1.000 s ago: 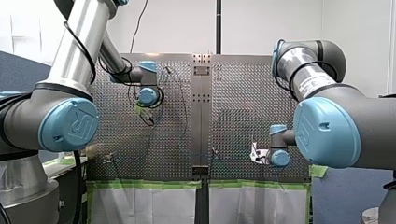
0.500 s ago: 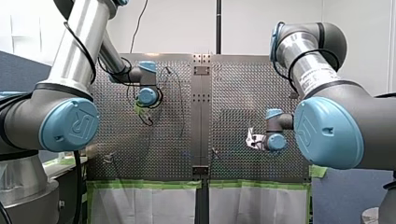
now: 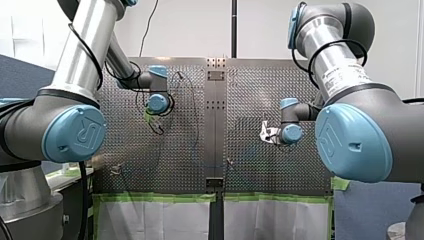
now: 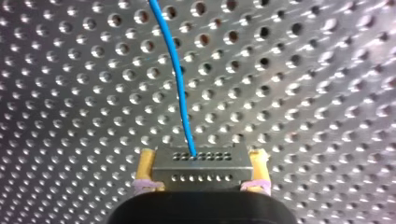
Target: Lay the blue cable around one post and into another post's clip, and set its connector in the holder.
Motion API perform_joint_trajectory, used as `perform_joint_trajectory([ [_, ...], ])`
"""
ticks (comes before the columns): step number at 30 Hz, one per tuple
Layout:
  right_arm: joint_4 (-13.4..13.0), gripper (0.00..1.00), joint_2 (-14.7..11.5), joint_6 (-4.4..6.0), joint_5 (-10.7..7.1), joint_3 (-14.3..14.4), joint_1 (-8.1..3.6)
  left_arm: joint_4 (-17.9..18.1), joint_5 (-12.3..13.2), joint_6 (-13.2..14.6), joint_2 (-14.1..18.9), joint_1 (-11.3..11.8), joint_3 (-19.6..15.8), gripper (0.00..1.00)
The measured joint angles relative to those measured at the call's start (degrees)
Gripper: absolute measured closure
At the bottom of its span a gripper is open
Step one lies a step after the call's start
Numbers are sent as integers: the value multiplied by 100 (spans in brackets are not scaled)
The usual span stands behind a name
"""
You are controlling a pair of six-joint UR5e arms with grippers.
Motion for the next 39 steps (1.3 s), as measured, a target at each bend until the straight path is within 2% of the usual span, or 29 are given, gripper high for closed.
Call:
perform_joint_trajectory([
  [3, 129, 100, -129, -112, 122, 11, 18, 3, -8, 23, 0, 0, 0, 1],
  [7, 305, 100, -306, -271, 297, 119, -20, -2, -12, 39, -2, 1, 0, 1],
  [13, 598, 100, -600, -334, 543, 401, -111, -5, -8, 42, -1, 2, 0, 1],
  [17, 681, 100, -784, -429, 563, 585, -171, -5, -9, 42, 0, 2, 0, 1],
  [23, 529, 100, -1086, -695, 334, 803, -272, -3, -9, 43, 0, 3, 0, 1],
  [27, 330, 100, -1306, -758, 119, 989, -366, 2, 0, 43, 0, 12, 0, 1],
  [30, 187, 100, -1453, -740, -27, 1077, -467, 0, 3, 43, 0, 17, 0, 1],
  [37, -148, 100, -1799, -508, -373, 1116, -795, -5, 5, 28, 0, 33, 0, 1],
  [39, -219, 100, -1885, -478, -458, 1118, -882, -5, 5, 27, 0, 37, 0, 1],
])
